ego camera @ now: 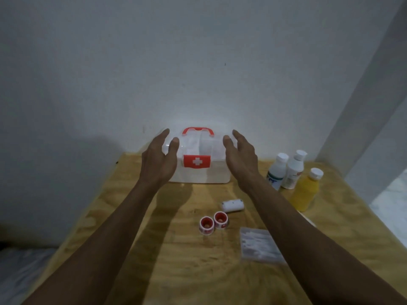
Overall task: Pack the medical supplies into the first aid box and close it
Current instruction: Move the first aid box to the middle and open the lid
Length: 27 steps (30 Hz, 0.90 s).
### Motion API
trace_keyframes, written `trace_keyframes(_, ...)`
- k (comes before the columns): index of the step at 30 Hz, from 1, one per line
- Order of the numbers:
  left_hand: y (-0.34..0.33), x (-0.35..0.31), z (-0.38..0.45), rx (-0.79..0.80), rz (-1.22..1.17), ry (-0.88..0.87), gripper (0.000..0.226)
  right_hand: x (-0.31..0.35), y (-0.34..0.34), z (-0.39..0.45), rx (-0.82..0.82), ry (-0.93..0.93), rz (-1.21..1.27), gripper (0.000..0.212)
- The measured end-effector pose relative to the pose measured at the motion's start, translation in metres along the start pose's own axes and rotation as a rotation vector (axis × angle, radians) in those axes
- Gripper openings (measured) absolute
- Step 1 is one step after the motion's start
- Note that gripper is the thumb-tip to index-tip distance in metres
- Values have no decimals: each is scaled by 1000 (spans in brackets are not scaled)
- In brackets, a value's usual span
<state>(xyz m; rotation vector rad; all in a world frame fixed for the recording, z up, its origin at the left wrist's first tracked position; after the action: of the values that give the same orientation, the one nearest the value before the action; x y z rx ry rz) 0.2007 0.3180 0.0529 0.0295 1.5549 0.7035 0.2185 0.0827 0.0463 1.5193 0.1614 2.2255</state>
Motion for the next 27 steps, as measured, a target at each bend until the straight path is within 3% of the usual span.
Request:
trace_keyframes(19, -1, -1, -64, -5, -19, -13, 52, 3, 43, -56, -23, -67, 25, 49)
trace_keyframes(24, -1, -20, -57, -39, 123, -60, 57, 33, 63, -88, -320, 25, -15, 48)
trace_keyframes(27, -8, -35, -41, -26, 241, -90, 56, 25, 44, -114, -434, -180, 167, 54)
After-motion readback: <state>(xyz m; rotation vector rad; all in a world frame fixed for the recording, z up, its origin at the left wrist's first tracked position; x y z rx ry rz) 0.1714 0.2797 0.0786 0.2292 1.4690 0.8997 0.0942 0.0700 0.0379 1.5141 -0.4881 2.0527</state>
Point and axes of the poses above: each hand's wrist, its own z-axis towards the middle knuckle, its own y-axis out of the back of the hand, x = y × z, the point moved 10 cm from there along z, towards the middle knuckle, and after that the axes turned 15 degrees about y, right-handed, at the moved point
